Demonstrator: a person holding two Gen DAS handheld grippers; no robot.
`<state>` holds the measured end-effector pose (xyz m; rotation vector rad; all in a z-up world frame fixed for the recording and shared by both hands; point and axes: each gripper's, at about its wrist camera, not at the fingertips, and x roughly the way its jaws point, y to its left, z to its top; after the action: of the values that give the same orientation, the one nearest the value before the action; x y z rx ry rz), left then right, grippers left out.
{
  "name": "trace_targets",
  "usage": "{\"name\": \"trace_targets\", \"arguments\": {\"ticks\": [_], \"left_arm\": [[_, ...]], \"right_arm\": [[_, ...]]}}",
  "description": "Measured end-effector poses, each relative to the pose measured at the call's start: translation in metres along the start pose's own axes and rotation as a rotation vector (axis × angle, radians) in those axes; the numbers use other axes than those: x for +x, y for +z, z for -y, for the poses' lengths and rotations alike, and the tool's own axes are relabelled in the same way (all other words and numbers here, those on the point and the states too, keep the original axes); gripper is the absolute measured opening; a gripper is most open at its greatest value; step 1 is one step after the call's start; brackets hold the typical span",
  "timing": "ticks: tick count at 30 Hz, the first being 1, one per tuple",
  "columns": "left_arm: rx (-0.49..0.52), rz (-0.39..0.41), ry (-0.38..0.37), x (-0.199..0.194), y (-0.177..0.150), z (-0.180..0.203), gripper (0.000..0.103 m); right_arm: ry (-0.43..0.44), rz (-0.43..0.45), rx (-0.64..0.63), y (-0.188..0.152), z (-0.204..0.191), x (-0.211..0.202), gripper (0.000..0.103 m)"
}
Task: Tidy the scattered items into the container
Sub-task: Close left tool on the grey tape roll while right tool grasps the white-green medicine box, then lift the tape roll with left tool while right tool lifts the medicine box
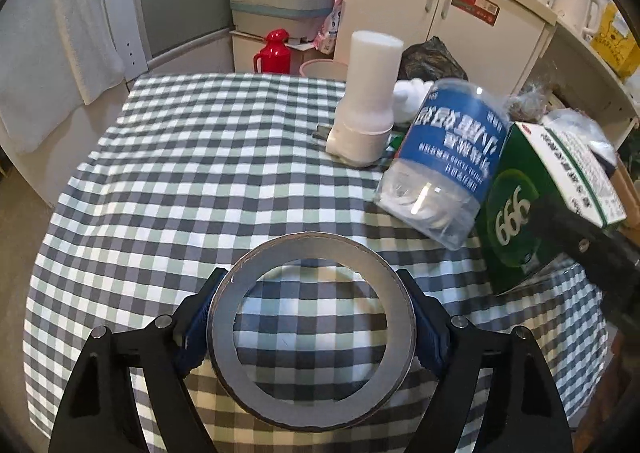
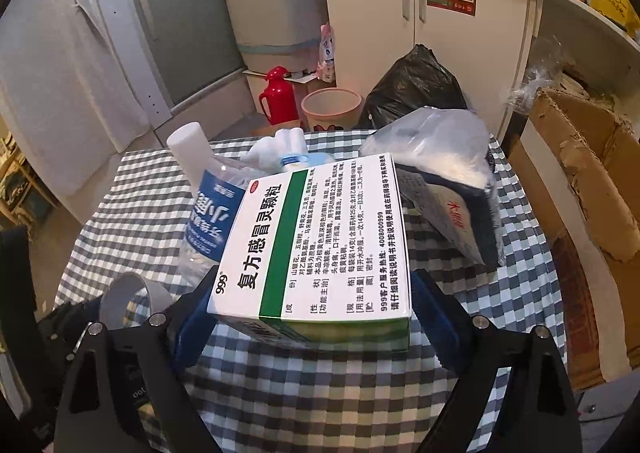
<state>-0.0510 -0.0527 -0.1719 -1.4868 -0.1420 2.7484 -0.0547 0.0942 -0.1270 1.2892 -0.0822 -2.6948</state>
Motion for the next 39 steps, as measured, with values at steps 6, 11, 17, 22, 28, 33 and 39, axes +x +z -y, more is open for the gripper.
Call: {"name": "trace_targets", "arguments": {"ticks": [6, 11, 17, 22, 28, 33, 39], "left_arm": [[0.002, 0.032, 0.006, -0.023, 0.005, -0.001, 0.083], [0.002, 0.066, 0.011, -0.042, 0.006, -0.005, 0.083], [0.002, 0.109, 0.016, -0.064, 0.007, -0.002, 0.083], [0.006, 0.147, 0.018, -0.081, 0.01, 0.005, 0.083], [0.008, 0.198, 0.015, -0.105, 0.013, 0.009, 0.083], [0.017, 0.249, 0.011, -0.128, 0.016, 0.014, 0.083], [0.034, 0.311, 0.011, -0.155, 0.021, 0.02, 0.083]], "right_arm": [[0.015, 0.015, -0.005, -0.003, 0.003, -0.013, 0.089], [0.025, 0.041, -0.01, -0.005, 0.004, -0.027, 0.088], [0.028, 0.081, -0.025, -0.007, 0.004, -0.046, 0.088], [0.036, 0.116, -0.03, -0.007, 0.006, -0.065, 0.088], [0.041, 0.164, -0.038, -0.005, 0.006, -0.09, 0.088], [0.041, 0.207, -0.05, -0.004, 0.005, -0.11, 0.088], [0.047, 0.265, -0.06, -0.001, 0.001, -0.138, 0.088]]}}
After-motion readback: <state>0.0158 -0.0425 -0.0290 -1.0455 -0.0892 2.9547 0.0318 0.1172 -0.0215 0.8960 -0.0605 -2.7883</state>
